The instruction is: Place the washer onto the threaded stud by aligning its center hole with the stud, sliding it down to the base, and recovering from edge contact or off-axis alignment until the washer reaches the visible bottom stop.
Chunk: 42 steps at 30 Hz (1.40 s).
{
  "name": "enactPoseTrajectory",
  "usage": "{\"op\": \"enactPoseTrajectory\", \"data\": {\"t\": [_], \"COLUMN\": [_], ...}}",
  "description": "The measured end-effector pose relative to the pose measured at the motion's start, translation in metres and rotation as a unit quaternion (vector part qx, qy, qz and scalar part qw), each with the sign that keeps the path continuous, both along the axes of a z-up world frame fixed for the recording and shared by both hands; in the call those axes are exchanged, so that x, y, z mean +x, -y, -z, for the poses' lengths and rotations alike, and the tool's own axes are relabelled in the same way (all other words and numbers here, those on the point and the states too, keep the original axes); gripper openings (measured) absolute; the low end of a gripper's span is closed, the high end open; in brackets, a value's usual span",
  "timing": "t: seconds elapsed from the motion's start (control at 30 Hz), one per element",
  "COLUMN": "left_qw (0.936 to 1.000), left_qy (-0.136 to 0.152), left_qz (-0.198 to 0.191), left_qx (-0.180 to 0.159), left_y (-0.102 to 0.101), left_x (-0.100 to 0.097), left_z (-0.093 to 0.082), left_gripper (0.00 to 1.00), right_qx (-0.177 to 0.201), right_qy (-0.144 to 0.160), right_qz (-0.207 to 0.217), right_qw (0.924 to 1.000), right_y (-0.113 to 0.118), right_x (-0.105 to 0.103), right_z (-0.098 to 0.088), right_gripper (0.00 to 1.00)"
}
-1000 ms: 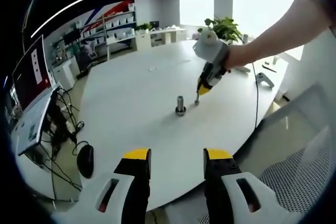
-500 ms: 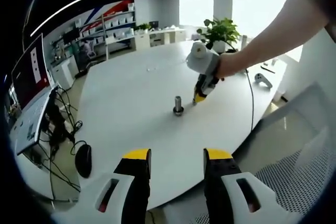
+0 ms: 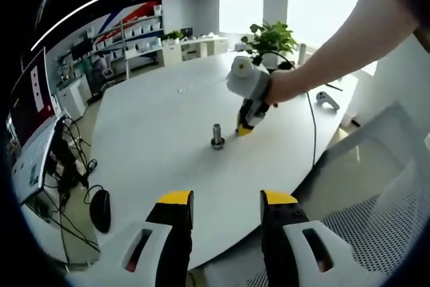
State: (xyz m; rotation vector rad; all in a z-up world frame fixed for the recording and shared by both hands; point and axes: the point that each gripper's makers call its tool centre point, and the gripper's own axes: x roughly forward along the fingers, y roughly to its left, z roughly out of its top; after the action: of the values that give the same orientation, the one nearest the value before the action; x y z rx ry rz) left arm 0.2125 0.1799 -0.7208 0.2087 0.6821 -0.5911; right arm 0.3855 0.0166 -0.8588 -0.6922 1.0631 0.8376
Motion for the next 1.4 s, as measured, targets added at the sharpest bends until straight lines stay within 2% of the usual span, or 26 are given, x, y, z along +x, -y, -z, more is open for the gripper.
{"op": "enactPoseTrajectory", "data": {"t": [0.23, 0.37, 0.43, 0.5, 0.63, 0.73, 0.8, 0.87, 0.9, 0.93, 1.0, 1.13, 1.23, 1.33, 1.4], "left_qw": [0.9997, 0.9994, 0.9992, 0.9989, 0.9984, 0.9983, 0.9981, 0.9981, 0.9980, 0.9979, 0.9977, 0.9976, 0.9977, 0.9976, 0.9975], "left_qy": [-0.006, -0.004, -0.004, -0.005, -0.003, 0.001, 0.004, 0.004, 0.004, 0.004, 0.006, 0.007, 0.020, 0.021, 0.025], "left_qz": [0.011, 0.018, 0.019, 0.017, 0.024, 0.031, 0.034, 0.034, 0.033, 0.032, 0.032, 0.038, 0.055, 0.055, 0.053], "left_qx": [-0.021, -0.031, -0.036, -0.043, -0.050, -0.049, -0.051, -0.052, -0.054, -0.056, -0.060, -0.058, -0.034, -0.037, -0.039], "left_y": [0.006, 0.010, 0.011, 0.011, 0.015, 0.017, 0.018, 0.018, 0.018, 0.018, 0.018, 0.021, 0.024, 0.025, 0.023], "left_x": [-0.002, -0.003, -0.003, -0.003, -0.004, -0.005, -0.005, -0.005, -0.005, -0.005, -0.005, -0.007, -0.009, -0.009, -0.008], "left_z": [-0.001, -0.003, -0.004, -0.005, -0.006, -0.008, -0.009, -0.009, -0.010, -0.010, -0.011, -0.011, -0.011, -0.013, -0.014], "left_gripper": [0.38, 0.38, 0.38, 0.38, 0.38, 0.38, 0.38, 0.38, 0.38, 0.38, 0.38, 0.39, 0.39, 0.39, 0.39], "right_qx": [0.018, 0.051, 0.053, 0.071, 0.110, 0.123, 0.148, 0.188, 0.219, 0.226, 0.224, 0.235, 0.238, 0.255, 0.254], "right_qy": [0.014, 0.040, 0.046, 0.058, 0.075, 0.094, 0.097, 0.089, 0.091, 0.097, 0.116, 0.126, 0.133, 0.150, 0.154], "right_qz": [0.030, 0.044, 0.046, 0.068, 0.115, 0.128, 0.144, 0.158, 0.172, 0.180, 0.179, 0.170, 0.172, 0.186, 0.194], "right_qw": [0.9993, 0.9969, 0.9965, 0.9934, 0.9844, 0.9797, 0.9737, 0.9652, 0.9563, 0.9522, 0.9508, 0.9487, 0.9466, 0.9370, 0.9349], "right_y": [0.014, 0.022, 0.030, 0.041, 0.056, 0.064, 0.065, 0.058, 0.055, 0.057, 0.061, 0.065, 0.071, 0.081, 0.089], "right_x": [-0.010, -0.021, -0.027, -0.033, -0.044, -0.053, -0.060, -0.067, -0.070, -0.071, -0.078, -0.093, -0.105, -0.113, -0.121], "right_z": [-0.021, -0.040, -0.045, -0.054, -0.072, -0.085, -0.094, -0.105, -0.116, -0.122, -0.133, -0.145, -0.152, -0.162, -0.165], "right_gripper": [0.23, 0.23, 0.23, 0.23, 0.23, 0.23, 0.25, 0.25, 0.25, 0.25, 0.25, 0.25, 0.25, 0.25, 0.25]}}
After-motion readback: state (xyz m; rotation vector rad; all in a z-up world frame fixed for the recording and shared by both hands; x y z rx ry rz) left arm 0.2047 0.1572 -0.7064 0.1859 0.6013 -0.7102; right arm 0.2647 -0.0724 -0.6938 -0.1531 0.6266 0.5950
